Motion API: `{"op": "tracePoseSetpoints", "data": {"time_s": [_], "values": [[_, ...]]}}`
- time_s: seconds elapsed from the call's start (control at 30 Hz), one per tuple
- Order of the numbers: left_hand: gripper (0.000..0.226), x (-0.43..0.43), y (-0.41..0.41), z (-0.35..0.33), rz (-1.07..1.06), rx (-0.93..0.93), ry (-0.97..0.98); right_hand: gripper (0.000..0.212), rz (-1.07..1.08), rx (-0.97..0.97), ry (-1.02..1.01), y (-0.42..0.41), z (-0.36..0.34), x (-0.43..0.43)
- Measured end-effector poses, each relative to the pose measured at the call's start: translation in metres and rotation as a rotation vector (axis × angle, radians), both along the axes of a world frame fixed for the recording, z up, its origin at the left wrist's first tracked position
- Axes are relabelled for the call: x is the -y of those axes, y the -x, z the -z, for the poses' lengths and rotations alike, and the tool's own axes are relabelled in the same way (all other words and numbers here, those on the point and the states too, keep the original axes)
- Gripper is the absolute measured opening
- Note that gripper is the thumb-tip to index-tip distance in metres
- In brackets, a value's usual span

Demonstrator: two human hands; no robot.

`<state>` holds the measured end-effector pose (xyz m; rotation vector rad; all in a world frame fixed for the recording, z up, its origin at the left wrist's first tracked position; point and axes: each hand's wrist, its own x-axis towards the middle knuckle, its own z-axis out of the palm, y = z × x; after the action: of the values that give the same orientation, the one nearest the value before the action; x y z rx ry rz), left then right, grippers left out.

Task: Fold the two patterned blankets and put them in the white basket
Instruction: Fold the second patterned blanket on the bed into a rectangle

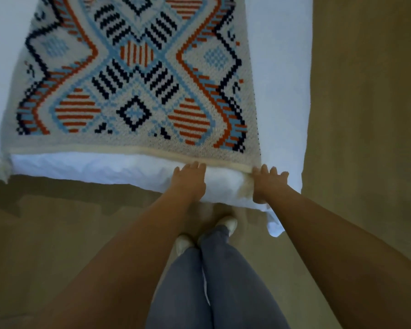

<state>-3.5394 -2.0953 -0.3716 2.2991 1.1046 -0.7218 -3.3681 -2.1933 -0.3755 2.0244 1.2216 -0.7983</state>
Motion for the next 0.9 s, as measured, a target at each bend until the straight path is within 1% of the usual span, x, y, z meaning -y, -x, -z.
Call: {"op": "tracePoseSetpoints", "data": {"time_s": [0.1,0.23,0.33,0.4,0.5,0.6,0.73,0.83,0.9], "values": [[0.053,0.000,-0.005,-0.027,0.058,-0.007,-0.058,0.072,0.020,-0.056,-0.056,0.000,-0.022,0.010],[0.044,0.005,-0.040,-0.074,0.119,0.025,-0.140,0.045,-0.016,-0.095,-0.255,-0.020,-0.065,0.016],[0.031,0.009,-0.075,-0.107,0.104,0.066,-0.209,0.035,-0.062,-0.130,-0.367,-0.047,-0.096,0.016],[0.024,0.012,-0.100,-0.130,0.051,0.070,-0.264,0.030,-0.130,-0.141,-0.435,-0.071,-0.120,0.016],[0.023,0.016,-0.134,-0.155,-0.072,0.041,-0.308,0.029,-0.238,-0.178,-0.500,-0.108,-0.150,0.015],[0.023,0.020,-0.171,-0.175,-0.161,0.029,-0.312,0.027,-0.332,-0.191,-0.580,-0.146,-0.174,0.013],[0.036,0.015,-0.215,-0.202,-0.239,0.047,-0.367,0.032,-0.423,-0.191,-0.613,-0.196,-0.203,-0.004],[0.044,-0.005,-0.238,-0.214,-0.304,0.020,-0.393,0.031,-0.470,-0.189,-0.641,-0.225,-0.212,-0.030],[0.048,-0.024,-0.253,-0.217,-0.330,0.036,-0.403,0.032,-0.489,-0.175,-0.645,-0.243,-0.213,-0.050]]}}
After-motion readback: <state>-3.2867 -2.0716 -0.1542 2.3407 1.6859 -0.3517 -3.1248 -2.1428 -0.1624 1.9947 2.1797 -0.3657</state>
